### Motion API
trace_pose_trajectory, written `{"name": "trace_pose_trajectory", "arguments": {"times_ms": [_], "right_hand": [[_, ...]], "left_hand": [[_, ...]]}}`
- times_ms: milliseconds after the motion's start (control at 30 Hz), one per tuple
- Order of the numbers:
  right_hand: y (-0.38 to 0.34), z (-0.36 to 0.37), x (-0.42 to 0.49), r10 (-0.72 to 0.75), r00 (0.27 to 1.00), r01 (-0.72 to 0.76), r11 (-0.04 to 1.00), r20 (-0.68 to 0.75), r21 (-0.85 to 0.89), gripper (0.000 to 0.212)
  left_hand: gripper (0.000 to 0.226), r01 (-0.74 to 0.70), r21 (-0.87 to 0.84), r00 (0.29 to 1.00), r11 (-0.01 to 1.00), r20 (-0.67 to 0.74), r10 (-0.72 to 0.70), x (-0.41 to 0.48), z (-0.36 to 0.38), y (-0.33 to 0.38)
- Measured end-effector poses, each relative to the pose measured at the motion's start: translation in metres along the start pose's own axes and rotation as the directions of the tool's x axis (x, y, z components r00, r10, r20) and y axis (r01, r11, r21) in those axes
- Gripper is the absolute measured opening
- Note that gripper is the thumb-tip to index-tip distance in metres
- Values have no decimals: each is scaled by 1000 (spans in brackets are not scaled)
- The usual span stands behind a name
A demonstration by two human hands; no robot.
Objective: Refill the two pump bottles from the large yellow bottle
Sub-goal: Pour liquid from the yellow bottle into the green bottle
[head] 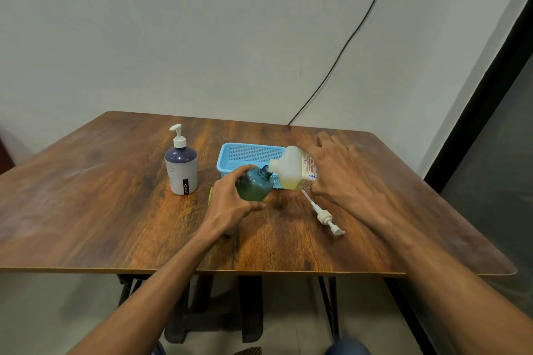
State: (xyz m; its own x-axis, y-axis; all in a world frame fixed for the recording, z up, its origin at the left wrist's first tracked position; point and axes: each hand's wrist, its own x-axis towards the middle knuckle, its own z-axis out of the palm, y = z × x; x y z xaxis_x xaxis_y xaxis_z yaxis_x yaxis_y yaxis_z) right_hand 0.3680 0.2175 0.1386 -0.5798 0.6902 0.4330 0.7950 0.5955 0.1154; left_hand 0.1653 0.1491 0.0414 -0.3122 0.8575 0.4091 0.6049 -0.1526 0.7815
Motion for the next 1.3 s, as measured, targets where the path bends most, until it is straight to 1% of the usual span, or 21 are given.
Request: {"name": "trace_pose_trajectory", "arguments": {"times_ms": [367, 867, 1300], "right_hand": [[-1, -7, 2, 6, 999, -6, 1000, 31, -24, 80], [0, -12, -1, 1, 1000, -1, 999, 5, -37, 81], [0, -18, -4, 12, 999, -10, 999, 45, -36, 82]], "left_hand": [[89, -4, -1, 1000, 1000, 10, 4, 2, -4, 2], [89, -15, -5, 1000, 1000, 11, 15, 1, -4, 5], [88, -12, -6, 1000, 1000, 25, 12, 2, -3, 5]]}}
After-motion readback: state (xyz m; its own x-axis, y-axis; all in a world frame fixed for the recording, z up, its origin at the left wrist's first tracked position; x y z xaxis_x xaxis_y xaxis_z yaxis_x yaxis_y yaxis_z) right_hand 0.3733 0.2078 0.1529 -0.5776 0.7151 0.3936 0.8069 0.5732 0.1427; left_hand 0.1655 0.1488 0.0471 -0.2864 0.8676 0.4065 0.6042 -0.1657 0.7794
